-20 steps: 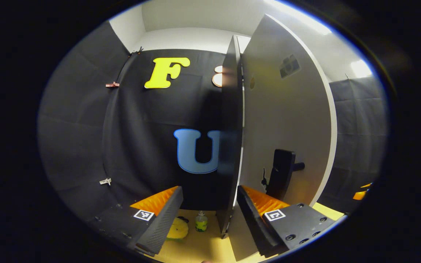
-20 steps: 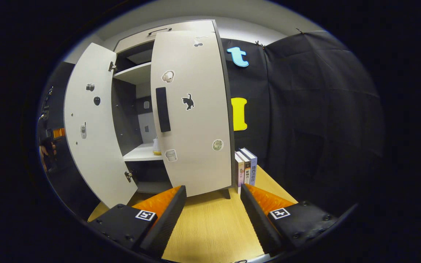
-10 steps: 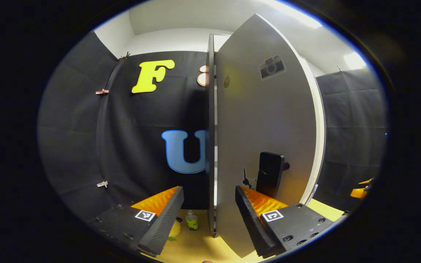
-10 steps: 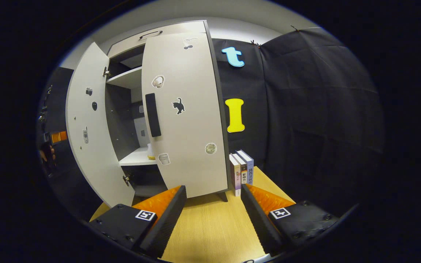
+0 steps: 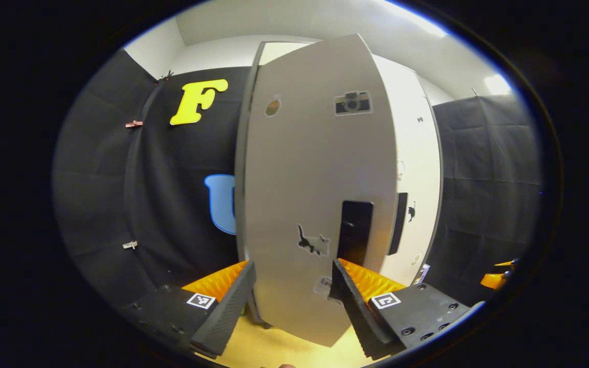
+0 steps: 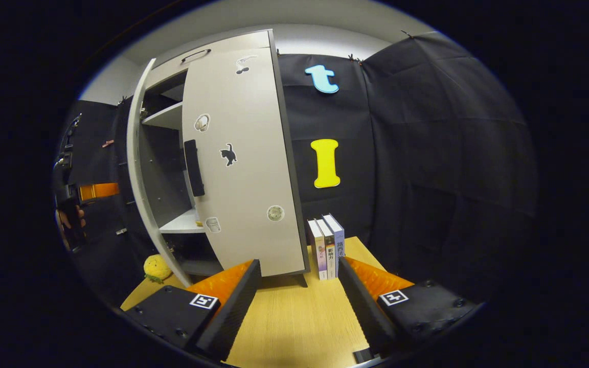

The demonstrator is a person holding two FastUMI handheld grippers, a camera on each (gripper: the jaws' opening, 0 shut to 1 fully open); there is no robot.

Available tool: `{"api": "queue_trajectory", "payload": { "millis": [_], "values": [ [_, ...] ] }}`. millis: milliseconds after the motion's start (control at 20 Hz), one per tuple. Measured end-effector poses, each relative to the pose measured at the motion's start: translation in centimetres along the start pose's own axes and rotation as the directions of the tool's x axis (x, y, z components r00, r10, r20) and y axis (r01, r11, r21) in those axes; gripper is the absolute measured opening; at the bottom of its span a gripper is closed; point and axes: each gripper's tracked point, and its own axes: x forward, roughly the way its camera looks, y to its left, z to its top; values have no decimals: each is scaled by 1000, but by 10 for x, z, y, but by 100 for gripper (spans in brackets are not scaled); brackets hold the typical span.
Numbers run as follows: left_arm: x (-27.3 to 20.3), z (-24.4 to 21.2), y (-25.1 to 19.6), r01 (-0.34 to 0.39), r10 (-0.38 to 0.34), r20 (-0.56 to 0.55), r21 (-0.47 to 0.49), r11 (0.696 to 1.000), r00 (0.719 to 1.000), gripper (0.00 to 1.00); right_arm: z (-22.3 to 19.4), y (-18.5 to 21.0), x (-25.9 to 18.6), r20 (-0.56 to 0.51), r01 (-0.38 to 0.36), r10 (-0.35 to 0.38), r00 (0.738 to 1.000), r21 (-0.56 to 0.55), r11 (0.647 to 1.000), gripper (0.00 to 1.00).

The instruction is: Grab one shoe with the right hand and put it into the shoe cabinet, grab the other shoe with the left hand and put it into the shoe cabinet; then close the right door with the right hand and the left door with the left hand.

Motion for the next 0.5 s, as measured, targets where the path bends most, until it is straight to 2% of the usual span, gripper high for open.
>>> {"api": "queue_trajectory", "payload": {
  "millis": [200,500],
  "values": [
    [-27,-25,-41,-56,56,-1,29,998,998,93,-4,-20,1,-15,-52,51,999,-14,999,99],
    [-92,-56,-72,-167,167,-2,-30,986,986,94,-13,-27,11,-52,-160,159,986,-13,987,98]
  ]
}}
